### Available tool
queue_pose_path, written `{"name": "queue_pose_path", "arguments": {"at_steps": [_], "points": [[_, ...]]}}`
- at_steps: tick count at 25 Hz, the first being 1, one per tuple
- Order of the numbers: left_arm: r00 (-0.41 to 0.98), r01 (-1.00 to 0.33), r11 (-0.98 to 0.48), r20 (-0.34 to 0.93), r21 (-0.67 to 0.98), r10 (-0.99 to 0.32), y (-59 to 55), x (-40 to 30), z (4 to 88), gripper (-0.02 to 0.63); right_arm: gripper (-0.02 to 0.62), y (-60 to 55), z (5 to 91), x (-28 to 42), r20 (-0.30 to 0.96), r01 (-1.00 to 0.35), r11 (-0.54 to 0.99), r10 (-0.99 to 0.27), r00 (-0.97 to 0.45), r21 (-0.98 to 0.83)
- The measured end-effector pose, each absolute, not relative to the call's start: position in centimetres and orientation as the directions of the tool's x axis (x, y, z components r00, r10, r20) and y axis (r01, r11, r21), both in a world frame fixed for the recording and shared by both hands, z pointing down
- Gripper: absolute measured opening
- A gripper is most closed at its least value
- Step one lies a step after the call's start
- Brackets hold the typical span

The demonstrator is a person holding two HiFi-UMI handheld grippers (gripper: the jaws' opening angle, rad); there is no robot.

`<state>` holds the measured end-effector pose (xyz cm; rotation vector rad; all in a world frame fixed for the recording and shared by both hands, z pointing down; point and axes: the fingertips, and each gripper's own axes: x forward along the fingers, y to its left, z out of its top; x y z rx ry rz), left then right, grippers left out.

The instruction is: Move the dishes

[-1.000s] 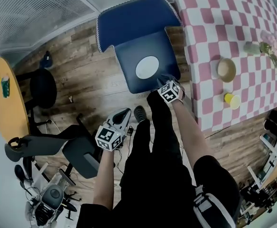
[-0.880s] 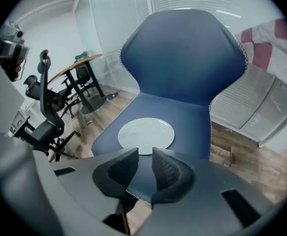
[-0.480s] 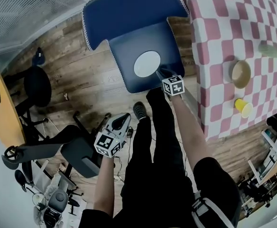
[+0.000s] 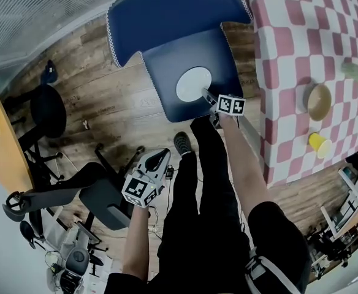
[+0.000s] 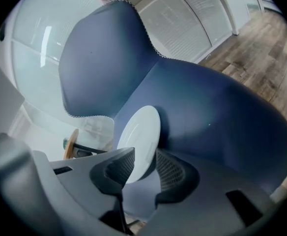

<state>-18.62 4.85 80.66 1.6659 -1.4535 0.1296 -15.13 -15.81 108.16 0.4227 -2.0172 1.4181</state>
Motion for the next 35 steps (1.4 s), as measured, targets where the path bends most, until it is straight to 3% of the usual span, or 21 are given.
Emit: {"name": "queue_pose_path", "arguments": {"at_steps": [2, 7, 9, 17, 26, 35], "points": [[0.306, -0.838, 0.084, 0.592, 0.539, -0.745, 4.7, -18.9, 80.5, 0.025, 0.155, -15.9, 108.2, -15.6, 0.635, -0.581, 0.318, 0.097, -0.766, -0.749], [0.305, -0.839, 0.086, 0.595, 0.537, -0.744, 4.9, -19.6, 80.3, 0.025, 0.069, -16.4, 109.1, -15.9, 0.620, -0.597, 0.222, 0.046, -0.783, -0.771], [0.296, -0.838, 0.086, 0.582, 0.539, -0.758, 4.8, -19.9, 80.2, 0.025, 0.086, -16.6, 109.0, -16.1, 0.589, -0.575, 0.183, 0.031, -0.808, -0.798], [0.278, -0.836, 0.084, 0.550, 0.542, -0.788, 4.5, -20.6, 80.0, 0.025, 0.032, -16.4, 107.9, -16.6, 0.504, -0.500, 0.079, 0.034, -0.863, -0.862], [0.269, -0.848, 0.074, 0.547, 0.525, -0.793, 5.6, -20.6, 76.8, 0.025, 0.029, -13.7, 103.8, -18.4, 0.467, -0.465, 0.066, 0.022, -0.884, -0.883], [0.257, -0.894, 0.038, 0.581, 0.446, -0.772, 7.9, -19.5, 73.3, 0.025, 0.029, -10.8, 96.2, -20.6, 0.415, -0.396, 0.169, 0.091, -0.905, -0.902]]}}
